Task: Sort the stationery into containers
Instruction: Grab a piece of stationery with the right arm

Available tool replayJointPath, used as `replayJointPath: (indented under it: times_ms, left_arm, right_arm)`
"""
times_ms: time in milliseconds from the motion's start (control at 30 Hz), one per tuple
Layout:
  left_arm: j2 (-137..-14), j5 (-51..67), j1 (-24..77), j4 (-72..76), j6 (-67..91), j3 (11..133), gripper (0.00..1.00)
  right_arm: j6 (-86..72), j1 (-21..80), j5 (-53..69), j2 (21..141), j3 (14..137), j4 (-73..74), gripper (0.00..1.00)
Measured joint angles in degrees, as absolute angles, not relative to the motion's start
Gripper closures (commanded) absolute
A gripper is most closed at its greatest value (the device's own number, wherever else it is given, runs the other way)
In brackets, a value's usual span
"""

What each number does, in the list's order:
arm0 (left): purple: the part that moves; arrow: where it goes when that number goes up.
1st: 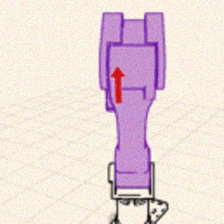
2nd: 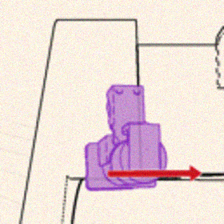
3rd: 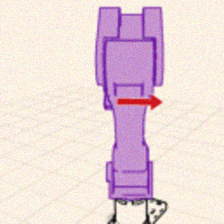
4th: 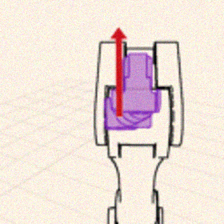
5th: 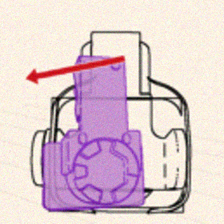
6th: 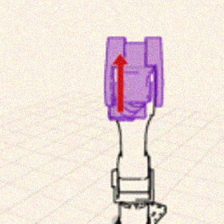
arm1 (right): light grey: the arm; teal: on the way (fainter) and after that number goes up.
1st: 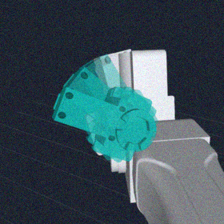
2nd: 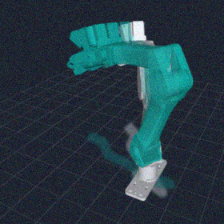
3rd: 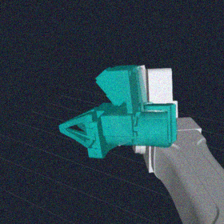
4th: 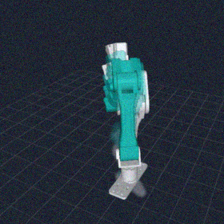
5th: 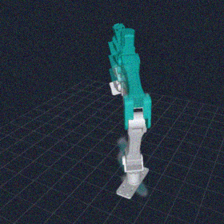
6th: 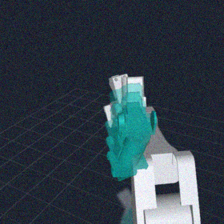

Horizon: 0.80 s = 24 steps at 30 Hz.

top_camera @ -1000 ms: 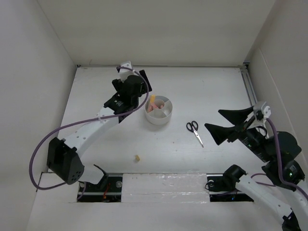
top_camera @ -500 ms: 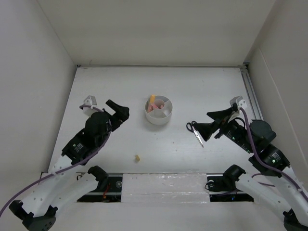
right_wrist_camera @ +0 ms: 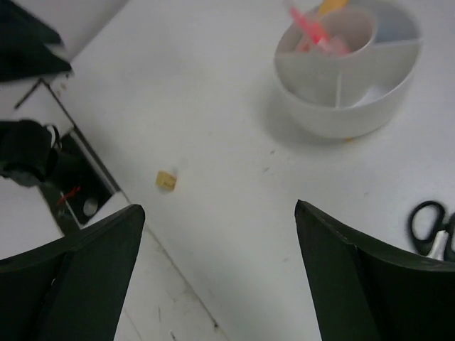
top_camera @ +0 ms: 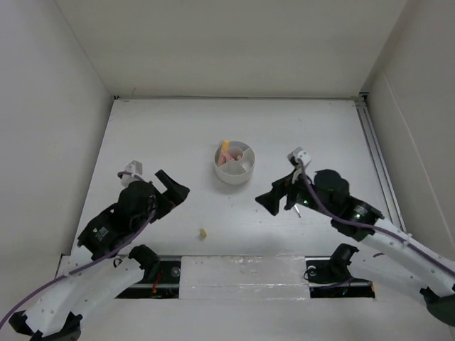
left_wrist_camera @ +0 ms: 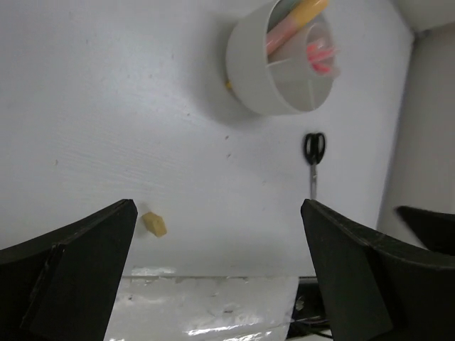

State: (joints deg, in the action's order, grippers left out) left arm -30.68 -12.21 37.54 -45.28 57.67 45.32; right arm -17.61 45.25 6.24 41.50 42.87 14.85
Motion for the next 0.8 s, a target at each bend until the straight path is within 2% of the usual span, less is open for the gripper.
replayJointPath:
  times_ms: [67,200,467,633,667,700,800]
  left_arm:
    - [-30.41,-18.39,37.56,-47.88,57.74,52.88,0.0]
    - [-30.28,-28.53,37.52,-48.45,57.67,59.11,0.0]
    - [-28.08,-41.6,37.52,-47.72,53.84,55.96,0.0]
    - [-25.89,-43.64,37.52,-46.41,52.36,55.07,0.0]
    - [-25.85,-43.7,37.52,-45.78,52.03,54.98,0.0]
    - [-25.91,-43.75,37.52,-45.45,51.86,54.89,0.0]
    - [-26.94,-43.77,37.52,-45.1,51.2,54.72,0.0]
  right_arm:
    - [-18.85,49.93,5.17,46.37,40.69,12.36,0.08]
    - [-20.18,59.75,-0.16,58.13,40.27,6.37,0.08]
    - [-21.21,69.65,-7.7,83.13,45.32,-5.19,0.15]
    - [-21.89,72.77,-11.18,94.19,51.7,-8.14,0.27]
    - [-22.09,72.86,-11.44,95.44,52.56,-8.19,0.37]
    - [-22.15,73.06,-11.66,96.51,53.3,-8.21,0.4]
    - [-22.61,73.41,-12.56,99.5,55.72,-8.25,0.42]
